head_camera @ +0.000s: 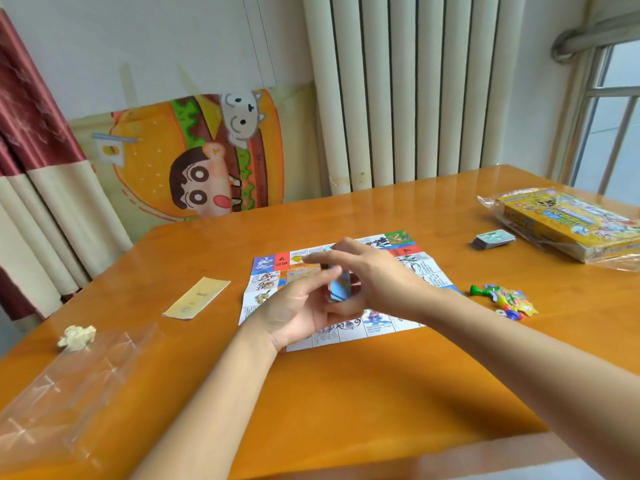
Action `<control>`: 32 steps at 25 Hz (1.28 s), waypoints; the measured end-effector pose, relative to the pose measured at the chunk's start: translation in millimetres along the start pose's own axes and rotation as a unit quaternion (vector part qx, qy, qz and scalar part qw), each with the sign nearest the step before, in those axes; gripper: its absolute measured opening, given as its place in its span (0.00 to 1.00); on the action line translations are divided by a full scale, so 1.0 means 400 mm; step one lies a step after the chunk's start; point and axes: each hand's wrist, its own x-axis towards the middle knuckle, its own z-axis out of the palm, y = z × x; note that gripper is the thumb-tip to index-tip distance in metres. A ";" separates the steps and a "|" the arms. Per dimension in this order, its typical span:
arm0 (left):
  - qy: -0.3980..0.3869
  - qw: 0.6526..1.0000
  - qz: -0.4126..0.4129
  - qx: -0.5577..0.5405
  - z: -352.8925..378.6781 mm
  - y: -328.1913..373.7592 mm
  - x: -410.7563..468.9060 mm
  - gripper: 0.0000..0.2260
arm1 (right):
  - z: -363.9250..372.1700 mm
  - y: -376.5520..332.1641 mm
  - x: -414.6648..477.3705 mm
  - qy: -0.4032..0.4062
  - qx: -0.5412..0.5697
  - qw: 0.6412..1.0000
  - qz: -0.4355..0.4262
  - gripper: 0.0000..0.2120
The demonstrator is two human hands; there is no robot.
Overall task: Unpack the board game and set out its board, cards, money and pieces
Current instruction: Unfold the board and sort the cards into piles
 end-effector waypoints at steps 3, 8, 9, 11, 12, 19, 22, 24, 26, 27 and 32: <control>0.038 0.998 -0.007 -0.039 -0.020 0.021 0.040 0.10 | -0.005 0.027 0.027 0.065 0.054 0.996 0.027 0.22; 0.039 0.994 -0.015 -0.100 -0.052 0.021 0.080 0.17 | 0.030 0.047 0.048 0.059 0.106 0.992 0.021 0.25; 0.032 0.993 -0.019 -0.113 -0.054 0.017 0.078 0.16 | 0.042 0.047 0.045 0.055 0.111 0.992 0.018 0.25; 0.055 0.990 -0.017 -0.128 -0.061 0.009 0.078 0.09 | 0.051 0.049 0.039 0.034 0.113 0.993 0.019 0.26; 0.076 0.987 -0.008 -0.139 -0.065 0.009 0.076 0.08 | 0.048 0.049 0.035 0.024 0.116 0.993 0.026 0.27; 0.165 0.978 0.092 -0.086 -0.065 -0.016 0.082 0.09 | 0.027 0.057 0.013 0.097 0.298 0.923 0.224 0.21; 0.220 0.948 0.145 0.176 -0.056 -0.036 0.084 0.08 | 0.024 0.060 0.013 0.066 0.362 0.893 0.258 0.12; 0.222 0.926 0.172 0.250 -0.045 -0.045 0.083 0.10 | 0.024 0.066 0.012 0.051 0.391 0.874 0.282 0.08; 0.220 0.923 0.174 0.262 -0.036 -0.047 0.076 0.12 | 0.023 0.066 0.011 0.038 0.397 0.864 0.306 0.10; 0.216 0.927 0.165 0.258 -0.033 -0.044 0.073 0.12 | 0.023 0.068 0.011 0.040 0.399 0.861 0.313 0.12; 0.169 0.972 0.088 0.135 -0.028 -0.030 0.063 0.06 | 0.005 0.079 0.012 0.076 0.393 0.860 0.317 0.13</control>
